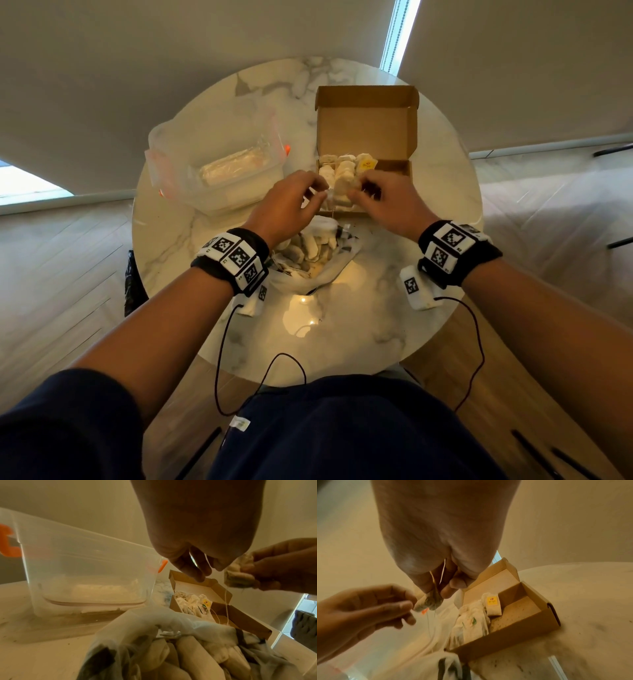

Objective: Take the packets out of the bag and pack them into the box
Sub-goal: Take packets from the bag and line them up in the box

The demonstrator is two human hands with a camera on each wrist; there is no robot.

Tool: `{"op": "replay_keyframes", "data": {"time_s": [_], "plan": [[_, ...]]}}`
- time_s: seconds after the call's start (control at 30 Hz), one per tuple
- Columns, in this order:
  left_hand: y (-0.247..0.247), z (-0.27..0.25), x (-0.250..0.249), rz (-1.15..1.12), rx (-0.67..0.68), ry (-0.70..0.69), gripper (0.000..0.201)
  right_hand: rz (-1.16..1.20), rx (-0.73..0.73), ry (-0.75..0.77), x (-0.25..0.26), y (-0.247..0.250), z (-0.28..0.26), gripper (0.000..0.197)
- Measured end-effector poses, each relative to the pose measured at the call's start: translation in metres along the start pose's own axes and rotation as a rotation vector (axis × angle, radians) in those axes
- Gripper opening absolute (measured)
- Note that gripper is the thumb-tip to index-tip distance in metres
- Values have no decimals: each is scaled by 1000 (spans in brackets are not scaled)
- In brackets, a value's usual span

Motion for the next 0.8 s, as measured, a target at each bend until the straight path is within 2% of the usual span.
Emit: {"op": "replay_keyframes", "data": {"time_s": [0.1,0.2,0.33,0.47,0.6,0.8], "plan": [[-16,8,12,11,56,58,19,39,-56,-4,-8,24,12,17],[-42,15,24,73,170,92,20,9,-102,-44,-24,41,27,17],[-70,21,32,83,274,121,21,-61,-92,-110,-54,39,42,20],[-81,28,39,84,298,162,23,-129,-2,-200,-90,10,50,22],[-86,32,40,86,324,143,25,-148,70,-238,-115,-21,56,24],[-86,34,45,44,308,109,23,-63,-72,-399,-135,-23,63,19]]}}
Point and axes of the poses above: each hand's wrist, its own z-axis towards the middle knuckle, its own y-axis out of the back of the hand, x = y × z, the point moved 10 cm from there along z, towards the middle knuckle, and after that the axes turned 8 degrees about -z, right-handed, at the moved point
